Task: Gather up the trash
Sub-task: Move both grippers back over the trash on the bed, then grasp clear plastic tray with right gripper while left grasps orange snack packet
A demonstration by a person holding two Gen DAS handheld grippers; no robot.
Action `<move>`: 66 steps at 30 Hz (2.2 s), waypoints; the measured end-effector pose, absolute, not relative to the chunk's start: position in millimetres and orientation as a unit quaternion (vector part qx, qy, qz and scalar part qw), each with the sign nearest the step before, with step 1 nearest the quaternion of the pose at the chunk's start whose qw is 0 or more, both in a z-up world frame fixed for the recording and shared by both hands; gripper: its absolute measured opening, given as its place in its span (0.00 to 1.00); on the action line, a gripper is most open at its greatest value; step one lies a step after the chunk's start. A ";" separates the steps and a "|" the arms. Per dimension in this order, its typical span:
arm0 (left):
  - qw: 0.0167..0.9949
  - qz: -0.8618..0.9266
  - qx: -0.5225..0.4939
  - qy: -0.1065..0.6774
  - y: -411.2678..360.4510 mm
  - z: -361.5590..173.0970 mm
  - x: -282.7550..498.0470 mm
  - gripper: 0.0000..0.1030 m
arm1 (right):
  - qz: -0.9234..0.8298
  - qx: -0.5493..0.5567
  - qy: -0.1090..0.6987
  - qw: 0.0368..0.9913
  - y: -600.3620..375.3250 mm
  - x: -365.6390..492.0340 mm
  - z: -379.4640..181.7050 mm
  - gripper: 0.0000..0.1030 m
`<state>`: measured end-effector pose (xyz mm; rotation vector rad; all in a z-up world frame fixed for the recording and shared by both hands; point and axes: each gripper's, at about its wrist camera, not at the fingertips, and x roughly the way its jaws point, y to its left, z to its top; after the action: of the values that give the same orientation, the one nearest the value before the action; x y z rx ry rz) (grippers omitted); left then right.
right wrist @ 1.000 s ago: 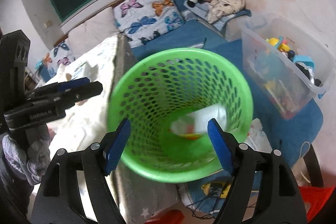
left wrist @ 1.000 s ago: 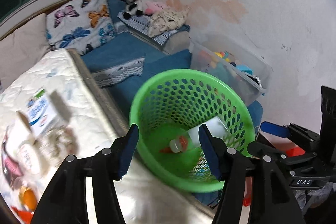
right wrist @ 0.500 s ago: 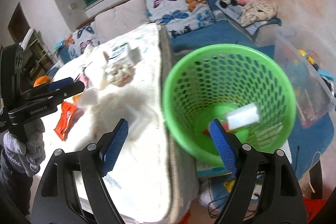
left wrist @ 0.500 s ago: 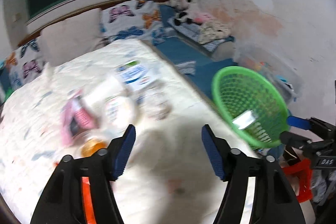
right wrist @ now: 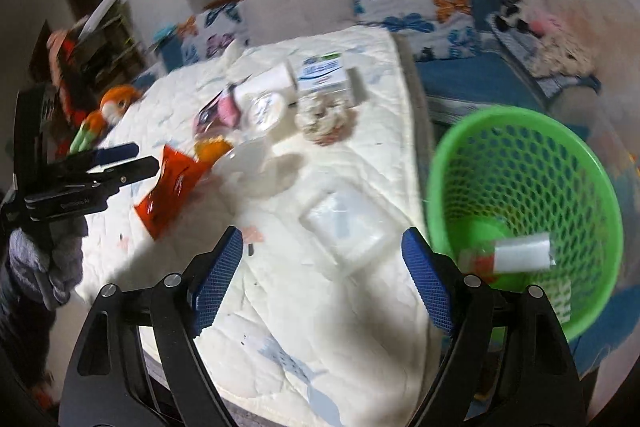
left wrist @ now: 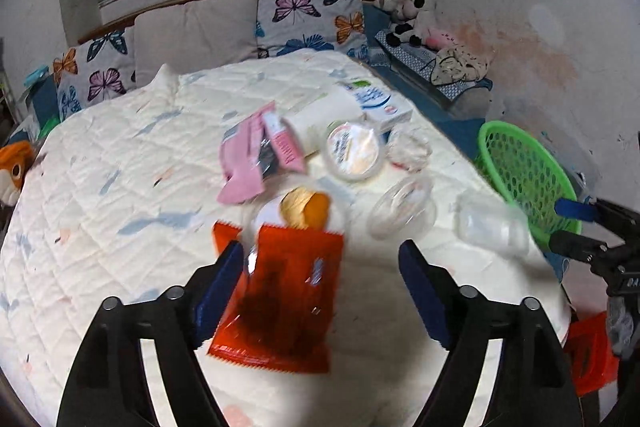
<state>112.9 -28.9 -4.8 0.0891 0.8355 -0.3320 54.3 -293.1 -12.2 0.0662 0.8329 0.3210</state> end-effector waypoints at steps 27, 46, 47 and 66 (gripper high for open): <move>0.859 -0.156 0.034 0.487 -13.4 -62.7 140.6 0.87 | 0.195 -0.093 0.462 0.860 -265.2 113.6 -60.7 0.69; 0.860 -0.176 0.030 0.477 -14.2 -59.4 132.8 0.31 | 0.215 -0.086 0.458 0.858 -266.4 116.9 -45.7 0.77; 0.861 -0.177 0.030 0.476 -14.0 -59.7 131.9 0.29 | 0.214 -0.086 0.464 0.855 -266.3 119.0 -49.0 0.77; 0.880 -0.213 0.014 0.425 -12.3 -10.8 103.3 0.12 | 0.199 -0.061 0.439 0.874 -270.7 94.0 -36.9 0.59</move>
<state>103.3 -12.3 -10.8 0.0283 0.8856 -0.4450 94.0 -270.7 -36.9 -0.1267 0.9172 0.4148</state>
